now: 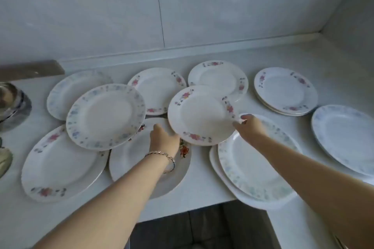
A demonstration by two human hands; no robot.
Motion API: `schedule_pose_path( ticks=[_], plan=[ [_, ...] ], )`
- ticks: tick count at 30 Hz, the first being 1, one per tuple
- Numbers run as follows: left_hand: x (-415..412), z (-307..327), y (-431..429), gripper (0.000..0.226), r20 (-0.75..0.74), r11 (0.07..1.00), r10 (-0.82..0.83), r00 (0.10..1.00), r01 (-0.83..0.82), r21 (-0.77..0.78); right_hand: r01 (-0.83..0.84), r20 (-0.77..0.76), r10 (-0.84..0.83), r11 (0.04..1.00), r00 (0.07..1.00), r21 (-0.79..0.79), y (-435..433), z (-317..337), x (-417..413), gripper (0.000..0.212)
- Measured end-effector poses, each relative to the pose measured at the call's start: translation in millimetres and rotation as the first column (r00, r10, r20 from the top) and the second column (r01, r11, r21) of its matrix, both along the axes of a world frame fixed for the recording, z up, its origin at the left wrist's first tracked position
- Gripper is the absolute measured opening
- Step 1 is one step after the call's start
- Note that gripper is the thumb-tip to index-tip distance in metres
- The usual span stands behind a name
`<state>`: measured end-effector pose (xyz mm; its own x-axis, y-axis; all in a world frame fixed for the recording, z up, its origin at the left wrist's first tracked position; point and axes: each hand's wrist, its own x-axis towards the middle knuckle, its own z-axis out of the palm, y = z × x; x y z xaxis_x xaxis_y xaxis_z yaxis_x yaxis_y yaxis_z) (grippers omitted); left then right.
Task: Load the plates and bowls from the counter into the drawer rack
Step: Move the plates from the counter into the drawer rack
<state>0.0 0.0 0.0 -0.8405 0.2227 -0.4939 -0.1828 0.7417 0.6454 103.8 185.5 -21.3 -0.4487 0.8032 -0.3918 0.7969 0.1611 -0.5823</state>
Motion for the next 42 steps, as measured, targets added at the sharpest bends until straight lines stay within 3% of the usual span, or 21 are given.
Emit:
schedule_pose_path(
  ticks=[3,5,7,10,12,15,18,24,29,34,42],
  plan=[
    [-28,-14,23,0.051,0.065,0.999,0.048,0.997,-0.046,-0.028,0.013,0.073,-0.01,0.999,0.997,-0.041,17,-13,-22,0.044],
    [-41,-24,33,0.043,0.15,0.998,0.046,0.988,-0.052,0.034,0.019,0.095,-0.011,0.996,0.995,-0.082,24,-21,-31,0.031],
    [-46,-34,39,0.035,0.201,0.996,0.062,0.978,-0.073,0.047,0.057,0.055,-0.051,0.992,0.997,-0.113,31,-29,-32,0.02],
    [-49,-41,43,0.036,0.195,0.995,0.081,0.978,-0.09,0.037,0.069,-0.035,-0.075,0.985,0.997,-0.16,35,-25,-26,0.022],
    [-45,-38,44,0.036,0.182,0.994,0.081,0.98,-0.092,0.056,0.052,-0.088,-0.071,0.977,0.994,-0.206,37,-17,-16,0.008],
    [-19,-22,42,0.023,0.231,0.988,0.053,0.971,-0.086,0.132,0.048,-0.137,-0.079,0.975,0.987,-0.218,46,-1,15,0.013],
    [21,-11,45,0.037,0.223,0.99,-0.037,0.974,0.006,0.139,0.047,-0.112,-0.068,0.982,0.991,-0.182,52,15,61,0.008],
    [81,-20,68,0.036,0.311,0.977,-0.208,0.927,0.21,0.03,0.127,-0.003,-0.129,0.981,0.992,-0.149,53,10,140,0.01],
    [95,-31,76,0.042,0.278,0.954,-0.245,0.929,0.282,-0.101,0.158,0.007,-0.158,0.981,0.987,-0.114,50,-3,155,0.006],
    [99,-34,80,0.045,0.213,0.908,-0.323,0.922,0.365,-0.204,0.19,0.014,-0.19,0.976,0.982,-0.104,46,-10,158,0.05],
    [98,-41,87,0.068,0.157,0.814,-0.412,0.897,0.44,-0.378,0.146,0.166,-0.123,0.98,0.978,-0.136,56,-12,156,0.058]
  ],
)
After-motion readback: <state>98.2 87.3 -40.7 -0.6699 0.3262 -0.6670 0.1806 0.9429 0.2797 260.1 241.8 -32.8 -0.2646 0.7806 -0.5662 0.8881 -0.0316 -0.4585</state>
